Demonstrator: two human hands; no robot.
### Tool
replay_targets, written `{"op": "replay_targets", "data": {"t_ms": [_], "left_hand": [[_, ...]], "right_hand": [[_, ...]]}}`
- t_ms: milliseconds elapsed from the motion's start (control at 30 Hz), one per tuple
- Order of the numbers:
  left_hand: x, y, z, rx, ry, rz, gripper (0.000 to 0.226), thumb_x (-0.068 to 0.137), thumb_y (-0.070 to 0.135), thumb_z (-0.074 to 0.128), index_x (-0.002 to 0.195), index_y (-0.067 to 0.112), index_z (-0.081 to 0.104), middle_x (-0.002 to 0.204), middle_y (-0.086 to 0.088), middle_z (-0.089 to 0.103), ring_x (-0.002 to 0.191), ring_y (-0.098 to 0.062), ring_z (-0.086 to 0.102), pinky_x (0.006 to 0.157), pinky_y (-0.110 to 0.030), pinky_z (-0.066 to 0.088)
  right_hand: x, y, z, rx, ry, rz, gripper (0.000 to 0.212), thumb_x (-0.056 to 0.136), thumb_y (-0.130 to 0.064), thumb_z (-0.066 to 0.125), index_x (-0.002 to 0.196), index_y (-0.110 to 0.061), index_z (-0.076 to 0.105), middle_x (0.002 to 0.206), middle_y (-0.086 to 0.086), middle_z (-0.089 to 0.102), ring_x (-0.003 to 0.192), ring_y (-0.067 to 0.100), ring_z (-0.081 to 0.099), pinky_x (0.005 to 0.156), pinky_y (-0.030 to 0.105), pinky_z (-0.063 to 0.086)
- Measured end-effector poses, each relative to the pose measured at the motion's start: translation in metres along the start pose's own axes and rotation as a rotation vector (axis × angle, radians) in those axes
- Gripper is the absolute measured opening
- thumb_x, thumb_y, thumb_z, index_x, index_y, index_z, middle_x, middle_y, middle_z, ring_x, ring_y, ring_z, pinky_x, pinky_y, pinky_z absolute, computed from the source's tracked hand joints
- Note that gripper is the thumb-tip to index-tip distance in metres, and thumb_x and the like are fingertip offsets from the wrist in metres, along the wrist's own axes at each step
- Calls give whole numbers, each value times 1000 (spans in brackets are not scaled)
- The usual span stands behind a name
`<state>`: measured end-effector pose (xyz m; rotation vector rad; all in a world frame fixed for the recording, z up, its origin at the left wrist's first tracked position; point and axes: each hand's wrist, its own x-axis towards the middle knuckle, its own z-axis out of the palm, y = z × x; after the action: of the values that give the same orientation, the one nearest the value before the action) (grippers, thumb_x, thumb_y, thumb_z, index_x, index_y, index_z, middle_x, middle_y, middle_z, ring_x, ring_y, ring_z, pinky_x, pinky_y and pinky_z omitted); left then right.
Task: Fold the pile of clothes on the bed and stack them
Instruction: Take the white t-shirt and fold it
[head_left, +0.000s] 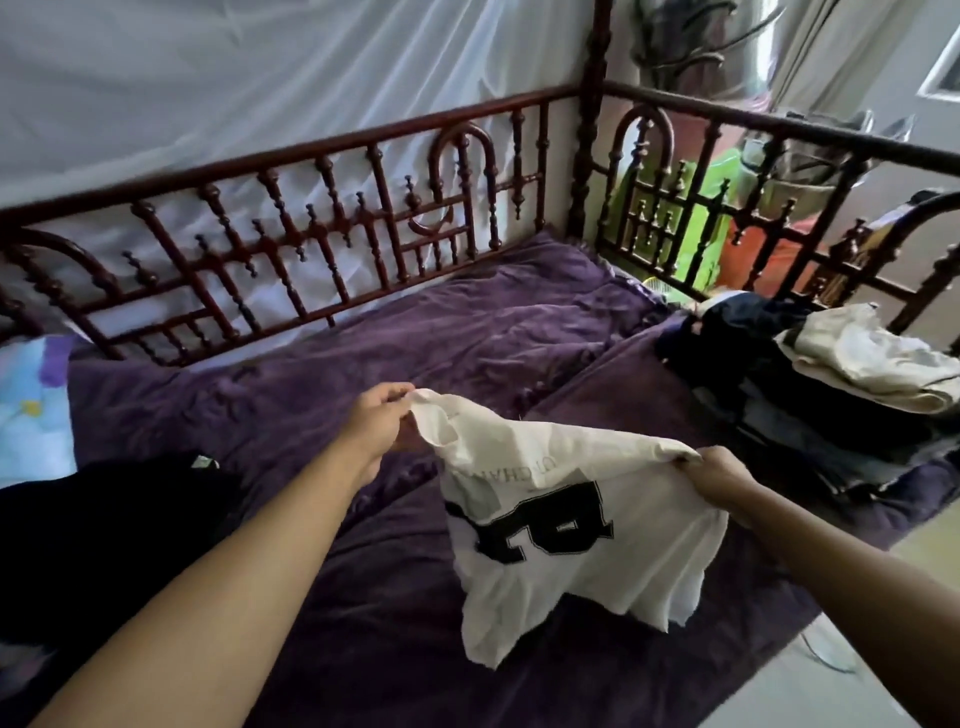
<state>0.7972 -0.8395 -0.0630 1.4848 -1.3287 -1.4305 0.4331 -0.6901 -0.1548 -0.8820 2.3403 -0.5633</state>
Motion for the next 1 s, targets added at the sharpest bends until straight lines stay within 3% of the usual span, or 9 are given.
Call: {"op": "replay_targets", "data": {"t_ms": [100,267,333,433,567,667,733,833,1000], "left_hand": [[26,-32,43,57,-22,-138,26,97,12,51,122,18,50,101,-7,60,81,-20,57,61,-30,44],[49,-116,91,247,41,-398,24,95,12,54,119,10,55,95,-9,62,79,-21,57,58,-28,43],[44,-152,104,292,66,-504,21,93,13,56,114,10,58,86,-7,62,71,-18,56,56,-26,42],[35,-208,118,321,98,-664,22,89,15,60,111,10,61,87,-8,64,73,-19,57,60,-28,45],[27,-276,134,374,164,-805,41,85,23,66,124,11,58,121,-11,61,105,-26,60,84,-36,51],[26,-323,146,312,187,-838,65,82,24,72,139,13,44,134,-7,52,111,-22,55,81,-30,46],[24,-346,160,221,158,-861,50,79,21,74,125,14,55,115,-2,61,100,-20,60,73,-27,46],[16,-353,178,136,147,-813,6,77,10,66,75,4,63,64,2,63,62,-14,58,55,-25,44],[52,-307,131,159,391,-506,18,78,5,59,61,10,57,66,-15,66,66,-31,63,66,-46,55]], "right_hand": [[58,47,6,-50,-51,139,26,92,-30,50,92,-12,69,98,14,67,92,32,61,77,34,48],[128,99,21,-353,-165,151,23,88,-30,47,93,-13,62,106,11,67,91,30,62,70,31,48],[140,96,39,-439,-173,54,32,89,-32,49,116,-18,59,117,9,63,103,29,60,77,33,47],[152,77,85,-582,-300,-152,34,90,-30,49,123,-24,56,122,6,59,111,28,55,89,34,45],[162,52,160,-714,-458,-368,44,87,-26,50,131,-28,52,132,2,52,122,23,48,92,36,41],[164,47,214,-725,-518,-516,55,85,-32,58,138,-25,43,137,2,46,124,26,45,95,38,42],[161,54,241,-722,-585,-479,65,84,-31,62,142,-23,35,135,7,44,122,31,47,95,40,44],[157,72,256,-784,-643,-347,36,89,-18,54,125,-17,54,115,11,59,106,32,57,83,36,48],[171,46,215,-401,-514,-336,8,83,-21,65,82,-23,73,71,0,66,72,22,61,55,26,36]]}}
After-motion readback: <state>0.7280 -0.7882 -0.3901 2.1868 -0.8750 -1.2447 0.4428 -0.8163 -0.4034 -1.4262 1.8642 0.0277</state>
